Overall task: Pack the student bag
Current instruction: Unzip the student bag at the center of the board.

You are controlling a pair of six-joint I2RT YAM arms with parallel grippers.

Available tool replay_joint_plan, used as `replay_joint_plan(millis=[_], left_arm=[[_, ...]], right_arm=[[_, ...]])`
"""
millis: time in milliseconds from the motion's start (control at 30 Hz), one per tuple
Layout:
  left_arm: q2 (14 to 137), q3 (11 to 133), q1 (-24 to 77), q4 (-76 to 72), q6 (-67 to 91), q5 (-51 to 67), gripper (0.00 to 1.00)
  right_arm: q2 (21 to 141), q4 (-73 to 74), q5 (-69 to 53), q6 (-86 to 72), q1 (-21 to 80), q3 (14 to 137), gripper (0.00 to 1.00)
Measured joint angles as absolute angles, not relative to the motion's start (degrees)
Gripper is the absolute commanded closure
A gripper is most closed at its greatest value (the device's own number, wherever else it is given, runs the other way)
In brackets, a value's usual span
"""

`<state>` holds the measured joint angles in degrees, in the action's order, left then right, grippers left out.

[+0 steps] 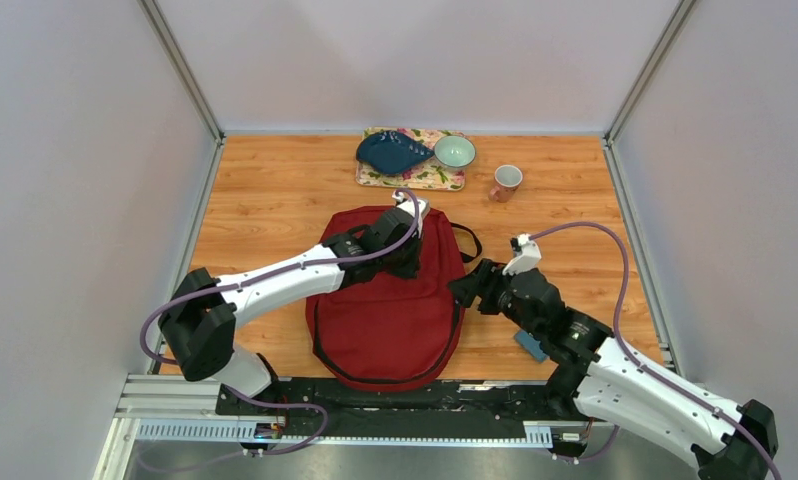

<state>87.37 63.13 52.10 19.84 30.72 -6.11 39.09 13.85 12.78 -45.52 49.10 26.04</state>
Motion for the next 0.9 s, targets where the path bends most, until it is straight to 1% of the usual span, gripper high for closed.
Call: replay_joint_plan(millis=[33, 67, 100, 200, 267, 367, 500, 733, 833, 900], left_arm=[[86.9, 63.1, 52.1, 19.8, 30.7, -6.4, 1.0], [86.6, 63.0, 52.1, 19.6, 30.8, -6.5, 1.0], [86.4, 63.0, 52.1, 19.5, 30.8, -6.6, 1.0], [86.0, 62.5, 52.1, 18.9, 30.8, -6.7, 1.0], [85.9, 62.3, 52.1, 18.7, 30.8, -6.8, 1.0], [85.8, 62.2, 52.1, 18.4, 30.8, -6.9, 1.0], [85.6, 62.2, 52.1, 18.1, 30.8, -7.0, 1.0], [85.6, 61.9, 52.1, 17.7, 30.8, -7.0, 1.0], [85.6, 61.8, 52.1, 17.7, 30.9, -7.0, 1.0], [85.6, 61.8, 52.1, 17.7, 30.9, -7.0, 1.0]], right_arm=[[38.6, 13.9, 12.8, -45.3, 49.0, 26.3, 0.38], [38.1, 13.9, 12.7, -45.2, 49.0, 26.7, 0.46], [38.1, 13.8, 12.5, -45.1, 48.9, 27.1, 0.48], [39.8, 12.7, 11.1, -45.1, 48.9, 27.9, 0.52], [42.7, 11.7, 9.7, -45.1, 48.9, 28.4, 0.54], [47.8, 9.9, 7.0, -45.2, 48.9, 28.8, 0.6], [52.4, 7.4, 4.4, -45.5, 48.6, 28.9, 0.61], [56.3, 3.6, 0.8, -45.6, 47.0, 30.1, 0.61], [57.1, 2.3, -0.4, -45.7, 46.8, 30.2, 0.64], [57.3, 2.1, -0.8, -45.8, 46.8, 30.2, 0.7]])
